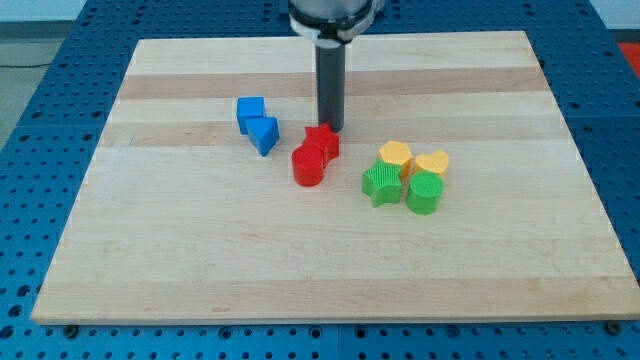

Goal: Place the blue triangle close to the bottom of the blue cube

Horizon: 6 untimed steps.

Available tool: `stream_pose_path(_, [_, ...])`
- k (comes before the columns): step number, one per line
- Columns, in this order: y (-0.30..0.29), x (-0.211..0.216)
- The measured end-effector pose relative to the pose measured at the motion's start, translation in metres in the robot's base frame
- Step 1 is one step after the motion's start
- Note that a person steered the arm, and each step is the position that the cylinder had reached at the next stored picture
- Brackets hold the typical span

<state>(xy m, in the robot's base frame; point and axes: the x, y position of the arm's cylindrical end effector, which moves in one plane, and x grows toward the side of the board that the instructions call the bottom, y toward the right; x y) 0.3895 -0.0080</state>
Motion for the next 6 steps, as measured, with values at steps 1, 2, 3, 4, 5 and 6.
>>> stream_pose_path(1, [-0.011,0.037])
stream_pose_path(2, [-0.019,0.075])
stream_pose_path(3, [-0.026,0.083])
stream_pose_path(4, [-0.049,0.066])
stream_pose_path(5, [-0.065,0.04])
stream_pose_path(6, [-0.07,0.02])
